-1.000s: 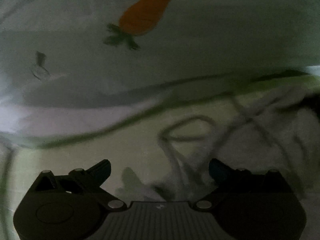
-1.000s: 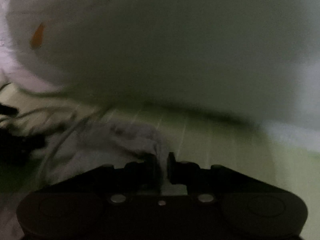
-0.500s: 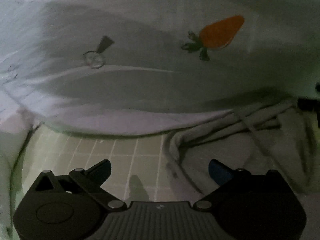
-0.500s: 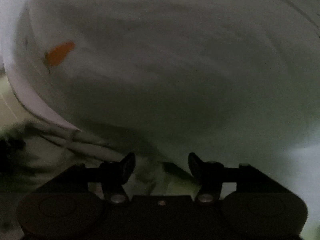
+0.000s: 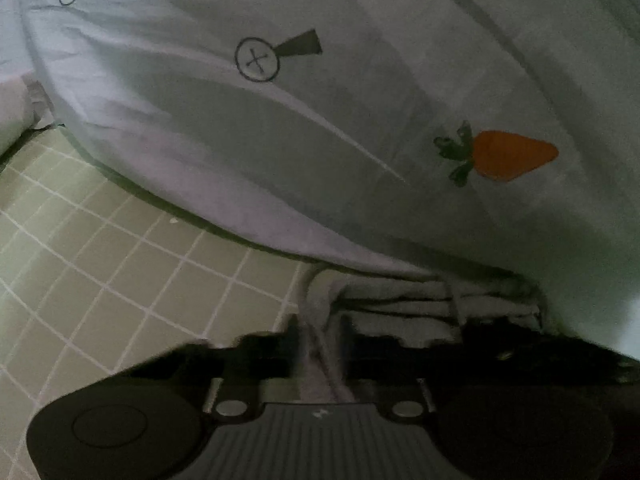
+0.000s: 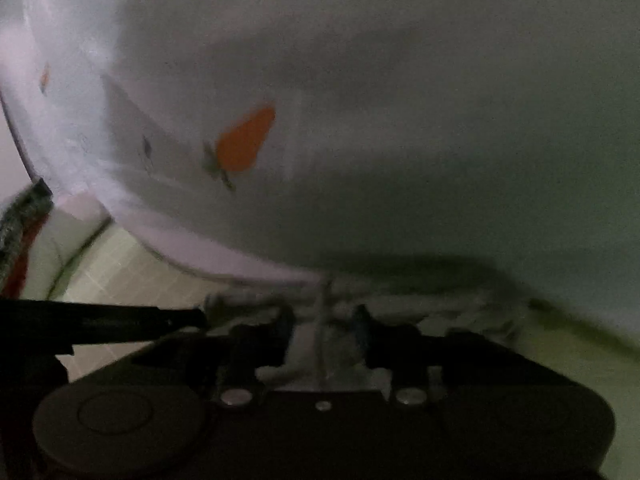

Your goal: Fold clothes

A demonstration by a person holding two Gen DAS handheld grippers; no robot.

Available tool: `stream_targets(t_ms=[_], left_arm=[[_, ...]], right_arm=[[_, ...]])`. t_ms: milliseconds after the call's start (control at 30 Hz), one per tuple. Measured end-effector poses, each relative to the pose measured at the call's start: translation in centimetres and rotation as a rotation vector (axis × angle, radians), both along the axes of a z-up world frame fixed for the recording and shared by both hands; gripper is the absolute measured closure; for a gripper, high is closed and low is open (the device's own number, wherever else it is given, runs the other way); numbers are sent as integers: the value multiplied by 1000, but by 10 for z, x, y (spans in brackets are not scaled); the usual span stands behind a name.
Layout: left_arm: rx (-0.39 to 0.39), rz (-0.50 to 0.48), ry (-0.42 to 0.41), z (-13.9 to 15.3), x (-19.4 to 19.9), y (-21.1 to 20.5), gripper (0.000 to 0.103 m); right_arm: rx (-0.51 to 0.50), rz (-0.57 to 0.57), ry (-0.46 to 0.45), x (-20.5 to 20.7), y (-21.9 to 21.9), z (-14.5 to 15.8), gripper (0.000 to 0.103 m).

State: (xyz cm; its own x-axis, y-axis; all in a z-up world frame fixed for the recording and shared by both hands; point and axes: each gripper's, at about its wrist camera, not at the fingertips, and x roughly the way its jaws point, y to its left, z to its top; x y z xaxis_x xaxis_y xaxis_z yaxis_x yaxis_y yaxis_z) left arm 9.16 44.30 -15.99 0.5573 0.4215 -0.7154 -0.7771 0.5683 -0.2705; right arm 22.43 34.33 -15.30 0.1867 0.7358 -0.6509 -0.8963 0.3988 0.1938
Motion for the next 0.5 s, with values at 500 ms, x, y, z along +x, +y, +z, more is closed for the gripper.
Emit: stream_targets(t_ms=[500], left_arm=[[5, -180, -65, 51, -68, -83, 99]], right_arm=[[140, 16, -77, -58, -119, 70, 99]])
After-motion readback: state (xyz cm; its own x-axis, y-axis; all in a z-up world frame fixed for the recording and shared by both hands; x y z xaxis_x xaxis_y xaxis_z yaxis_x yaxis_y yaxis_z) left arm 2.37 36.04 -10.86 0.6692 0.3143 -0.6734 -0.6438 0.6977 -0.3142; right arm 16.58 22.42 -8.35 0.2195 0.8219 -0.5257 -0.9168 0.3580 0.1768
